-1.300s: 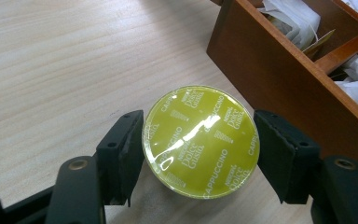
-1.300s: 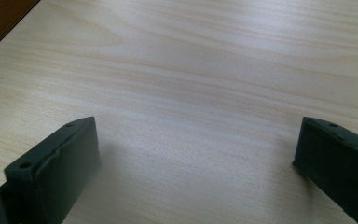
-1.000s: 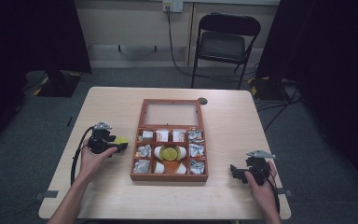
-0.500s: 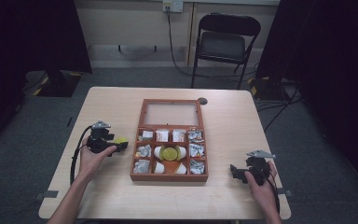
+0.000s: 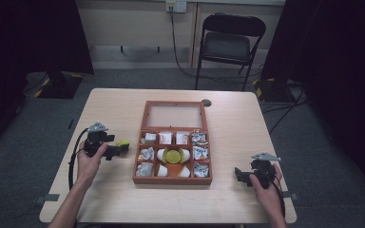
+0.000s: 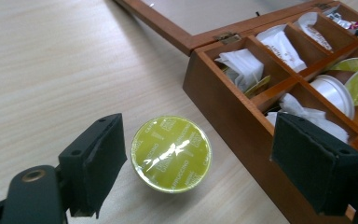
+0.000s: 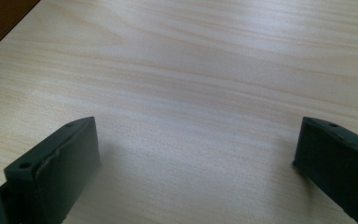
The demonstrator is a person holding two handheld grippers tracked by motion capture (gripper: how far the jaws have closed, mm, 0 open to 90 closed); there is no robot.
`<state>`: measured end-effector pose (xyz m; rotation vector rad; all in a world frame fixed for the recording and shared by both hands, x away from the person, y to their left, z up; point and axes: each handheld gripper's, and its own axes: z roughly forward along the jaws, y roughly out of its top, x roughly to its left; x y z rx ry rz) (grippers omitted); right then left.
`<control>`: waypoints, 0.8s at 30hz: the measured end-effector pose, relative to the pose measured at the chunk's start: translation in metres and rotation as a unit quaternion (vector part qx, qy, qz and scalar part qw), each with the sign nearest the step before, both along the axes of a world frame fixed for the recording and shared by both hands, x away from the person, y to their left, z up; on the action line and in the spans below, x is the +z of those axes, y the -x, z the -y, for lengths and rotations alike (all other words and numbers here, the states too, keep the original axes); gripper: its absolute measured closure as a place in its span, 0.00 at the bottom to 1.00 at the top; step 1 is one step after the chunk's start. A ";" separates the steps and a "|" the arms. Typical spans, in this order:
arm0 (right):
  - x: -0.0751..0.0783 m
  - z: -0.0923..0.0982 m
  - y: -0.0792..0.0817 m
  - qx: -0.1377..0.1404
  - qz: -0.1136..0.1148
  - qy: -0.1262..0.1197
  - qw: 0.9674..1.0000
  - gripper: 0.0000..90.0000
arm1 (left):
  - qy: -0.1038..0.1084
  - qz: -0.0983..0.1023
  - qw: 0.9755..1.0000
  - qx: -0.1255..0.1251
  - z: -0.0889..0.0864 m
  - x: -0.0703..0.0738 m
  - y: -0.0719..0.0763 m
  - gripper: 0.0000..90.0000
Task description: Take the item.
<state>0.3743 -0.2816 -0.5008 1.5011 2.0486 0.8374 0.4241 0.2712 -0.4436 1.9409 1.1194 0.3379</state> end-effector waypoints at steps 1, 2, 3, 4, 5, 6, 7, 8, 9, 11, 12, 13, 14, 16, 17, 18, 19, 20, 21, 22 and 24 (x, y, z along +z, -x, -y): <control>0.000 0.000 0.000 0.000 0.000 0.000 1.000 0.00 | -0.003 -0.001 1.000 0.003 0.000 0.001 0.001 0.19; 0.000 0.000 0.000 0.000 0.000 0.000 1.000 0.00 | -0.005 -0.003 1.000 0.002 -0.001 0.002 0.002 0.19; 0.000 0.000 0.000 0.000 0.000 0.000 1.000 0.00 | -0.008 -0.003 1.000 -0.001 -0.002 0.003 0.005 0.19; 0.000 0.000 0.000 0.000 0.000 0.000 1.000 0.00 | -0.012 -0.001 1.000 -0.006 -0.004 0.004 0.007 0.19; 0.000 0.000 0.000 0.000 0.000 0.000 1.000 0.00 | -0.015 0.000 1.000 -0.008 -0.005 0.004 0.009 0.19; 0.000 0.000 0.000 0.000 0.000 0.000 1.000 0.00 | -0.015 -0.001 1.000 -0.005 -0.007 0.004 0.011 0.19; 0.000 0.000 0.000 0.000 0.000 0.000 1.000 0.00 | -0.015 -0.003 1.000 0.000 -0.009 0.005 0.012 0.19; 0.000 0.000 0.000 0.000 0.000 0.001 1.000 0.00 | -0.014 -0.003 1.000 0.004 -0.012 0.006 0.014 0.19; 0.000 0.000 0.000 0.000 0.000 0.000 1.000 0.00 | -0.013 -0.001 1.000 0.007 -0.014 0.007 0.016 0.20; 0.000 0.000 0.000 0.000 0.000 0.000 1.000 0.00 | -0.018 0.001 1.000 0.008 -0.018 0.009 0.020 0.19; 0.000 0.000 0.000 0.000 0.000 0.000 1.000 0.00 | -0.020 0.001 1.000 0.011 -0.020 0.010 0.022 0.20; 0.000 0.000 0.000 0.000 0.000 0.000 1.000 0.00 | -0.023 0.000 1.000 0.013 -0.022 0.010 0.024 0.19; 0.000 0.000 0.000 0.000 0.000 0.000 1.000 0.00 | -0.025 -0.001 1.000 0.015 -0.024 0.010 0.026 0.19; 0.000 0.000 0.000 0.000 0.000 0.000 1.000 0.00 | -0.034 0.000 0.999 0.018 -0.027 0.011 0.030 0.19; 0.000 0.000 0.000 0.000 0.000 0.000 1.000 0.00 | -0.037 0.000 0.999 0.019 -0.028 0.012 0.032 0.20; 0.000 0.000 0.000 0.000 0.000 0.000 1.000 0.00 | -0.037 -0.001 0.999 0.020 -0.028 0.013 0.034 0.20; 0.000 0.000 0.000 0.000 0.000 0.000 1.000 0.00 | -0.040 0.002 0.999 0.020 -0.029 0.013 0.036 0.19; 0.000 0.000 0.000 0.000 0.000 0.000 1.000 0.00 | -0.043 0.005 0.999 0.020 -0.030 0.014 0.038 0.20; 0.000 0.000 0.000 0.000 0.000 0.000 1.000 0.00 | -0.046 0.008 0.999 0.021 -0.030 0.015 0.040 0.19; 0.000 0.000 0.000 0.000 0.000 0.000 1.000 0.00 | -0.048 0.011 0.999 0.023 -0.031 0.016 0.042 0.20; 0.000 0.000 0.000 0.000 0.000 0.000 1.000 0.00 | -0.049 0.011 0.998 0.027 -0.036 0.015 0.046 0.19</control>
